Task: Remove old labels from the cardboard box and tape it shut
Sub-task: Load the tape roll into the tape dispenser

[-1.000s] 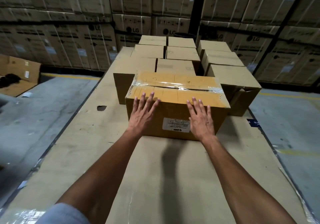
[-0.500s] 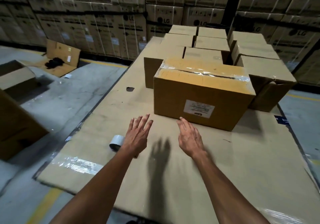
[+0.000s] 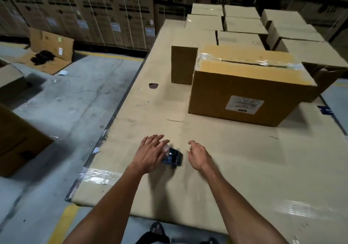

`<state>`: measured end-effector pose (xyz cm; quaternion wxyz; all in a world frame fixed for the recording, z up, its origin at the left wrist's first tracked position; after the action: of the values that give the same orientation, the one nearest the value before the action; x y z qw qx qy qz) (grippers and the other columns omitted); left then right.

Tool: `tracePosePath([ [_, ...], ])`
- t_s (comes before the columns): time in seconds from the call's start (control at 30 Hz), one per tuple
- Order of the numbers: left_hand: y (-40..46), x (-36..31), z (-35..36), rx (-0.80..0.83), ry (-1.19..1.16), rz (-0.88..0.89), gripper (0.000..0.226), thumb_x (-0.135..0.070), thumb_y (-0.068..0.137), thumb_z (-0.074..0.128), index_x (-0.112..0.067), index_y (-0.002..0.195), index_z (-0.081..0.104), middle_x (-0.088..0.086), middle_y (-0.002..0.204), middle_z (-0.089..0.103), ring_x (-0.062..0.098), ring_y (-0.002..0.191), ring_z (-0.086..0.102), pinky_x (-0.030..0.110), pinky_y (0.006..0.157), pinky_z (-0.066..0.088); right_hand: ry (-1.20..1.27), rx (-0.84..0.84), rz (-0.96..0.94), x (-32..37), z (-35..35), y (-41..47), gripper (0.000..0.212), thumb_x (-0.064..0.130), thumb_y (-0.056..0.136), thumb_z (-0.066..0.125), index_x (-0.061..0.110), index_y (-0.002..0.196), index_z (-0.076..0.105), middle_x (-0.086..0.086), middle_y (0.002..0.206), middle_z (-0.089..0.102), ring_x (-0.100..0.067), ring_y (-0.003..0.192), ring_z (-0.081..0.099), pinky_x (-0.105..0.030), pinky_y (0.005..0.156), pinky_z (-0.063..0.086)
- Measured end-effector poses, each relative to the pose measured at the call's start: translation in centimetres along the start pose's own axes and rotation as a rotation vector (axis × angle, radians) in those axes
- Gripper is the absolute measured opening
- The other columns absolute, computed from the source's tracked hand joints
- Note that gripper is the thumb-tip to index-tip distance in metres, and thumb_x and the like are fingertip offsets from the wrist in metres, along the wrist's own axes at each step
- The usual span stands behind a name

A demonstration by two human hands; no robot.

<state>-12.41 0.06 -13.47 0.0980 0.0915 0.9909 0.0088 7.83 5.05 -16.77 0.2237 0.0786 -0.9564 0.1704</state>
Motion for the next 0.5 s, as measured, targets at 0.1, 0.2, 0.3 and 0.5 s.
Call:
tracePosePath([
  [0.1, -0.1, 0.9, 0.3, 0.013, -0.072, 0.016, 0.055, -0.059, 0.111, 0.023, -0.036, 0.156, 0.048, 0.0, 0.161, 0.049, 0.026, 0.148, 0.044, 0.047, 0.123, 0.032, 0.106, -0.026, 0.124, -0.4, 1.5, 0.3, 0.036, 0.023, 0.104, 0.049, 0.018, 0.138, 0.059, -0.01, 0.138, 0.067, -0.032, 0.13, 0.06, -0.037, 0.107, 0.05],
  [0.2, -0.1, 0.9, 0.7, 0.032, -0.174, 0.039, 0.053, -0.057, 0.113, 0.026, -0.034, 0.157, 0.045, 0.001, 0.16, 0.047, 0.025, 0.144, 0.044, 0.044, 0.119, 0.039, 0.247, 0.01, 0.264, -1.0, 3.1, 0.4, 0.032, 0.015, 0.1, 0.052, 0.015, 0.125, 0.072, -0.01, 0.129, 0.074, -0.03, 0.125, 0.065, -0.036, 0.109, 0.05],
  [0.3, 0.1, 0.8, 0.6, 0.018, -0.266, 0.022, 0.056, -0.057, 0.112, 0.023, -0.03, 0.155, 0.045, 0.002, 0.155, 0.049, 0.026, 0.139, 0.045, 0.044, 0.115, 0.045, 0.425, 0.058, 0.385, -2.3, 5.2, 1.1, 0.027, 0.015, 0.088, 0.051, 0.025, 0.093, 0.075, -0.01, 0.107, 0.079, -0.029, 0.093, 0.072, -0.043, 0.092, 0.061],
  [0.5, -0.3, 1.4, 0.7, -0.016, -0.347, -0.011, 0.047, -0.052, 0.114, 0.031, -0.03, 0.154, 0.045, -0.003, 0.151, 0.047, 0.021, 0.136, 0.044, 0.041, 0.101, 0.056, 0.817, 0.167, 0.499, -0.4, 4.9, -0.3, 0.028, 0.003, 0.1, 0.043, 0.015, 0.093, 0.066, -0.004, 0.075, 0.06, -0.014, 0.052, 0.052, -0.023, 0.052, 0.046],
])
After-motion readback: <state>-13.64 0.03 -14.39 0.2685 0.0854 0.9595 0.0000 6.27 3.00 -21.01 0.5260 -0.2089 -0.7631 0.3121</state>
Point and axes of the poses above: each hand's wrist, its own y-axis towards the middle knuckle, its own z-axis out of the palm, x = y × z, the point moved 10 cm from there along y, towards the middle knuckle
